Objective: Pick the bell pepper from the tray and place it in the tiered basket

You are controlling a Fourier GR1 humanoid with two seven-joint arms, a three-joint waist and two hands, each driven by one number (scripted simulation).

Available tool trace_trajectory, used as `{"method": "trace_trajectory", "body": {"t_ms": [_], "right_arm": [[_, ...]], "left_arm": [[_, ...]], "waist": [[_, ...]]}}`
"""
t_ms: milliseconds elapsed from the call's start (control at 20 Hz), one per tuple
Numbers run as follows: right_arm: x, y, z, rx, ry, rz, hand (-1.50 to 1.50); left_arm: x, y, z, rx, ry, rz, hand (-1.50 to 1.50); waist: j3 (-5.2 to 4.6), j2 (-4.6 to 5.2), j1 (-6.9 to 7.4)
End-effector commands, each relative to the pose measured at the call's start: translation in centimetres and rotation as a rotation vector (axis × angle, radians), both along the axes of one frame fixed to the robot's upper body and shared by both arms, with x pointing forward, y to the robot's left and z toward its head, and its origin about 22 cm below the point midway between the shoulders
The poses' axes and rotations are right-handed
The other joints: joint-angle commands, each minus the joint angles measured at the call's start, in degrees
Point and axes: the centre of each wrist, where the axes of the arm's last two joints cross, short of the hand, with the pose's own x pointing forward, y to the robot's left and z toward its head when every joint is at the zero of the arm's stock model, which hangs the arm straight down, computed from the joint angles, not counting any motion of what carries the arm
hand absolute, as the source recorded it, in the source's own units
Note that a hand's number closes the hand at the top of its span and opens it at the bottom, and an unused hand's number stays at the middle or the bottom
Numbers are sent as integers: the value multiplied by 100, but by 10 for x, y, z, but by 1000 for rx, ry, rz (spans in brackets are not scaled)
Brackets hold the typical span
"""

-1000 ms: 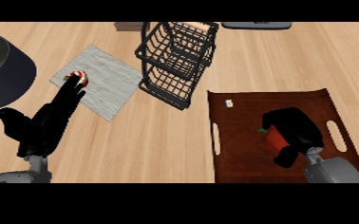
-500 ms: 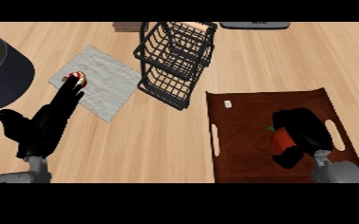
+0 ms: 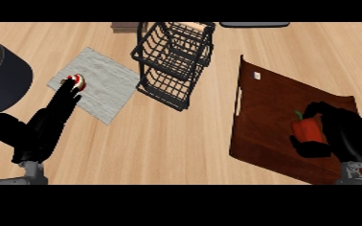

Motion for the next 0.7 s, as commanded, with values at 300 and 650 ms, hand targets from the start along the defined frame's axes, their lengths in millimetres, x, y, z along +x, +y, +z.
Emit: {"method": "trace_trajectory", "body": {"t_ms": [300, 650], "right_arm": [[-16, 41, 94, 374, -464, 140, 150], [-41, 88, 152, 412, -415, 211, 150]], "left_arm": [[6, -4, 10, 1, -21, -16, 0], [-1, -4, 0, -13, 3, -14, 0]], "waist": [[9, 13, 55], [8, 31, 126]]}}
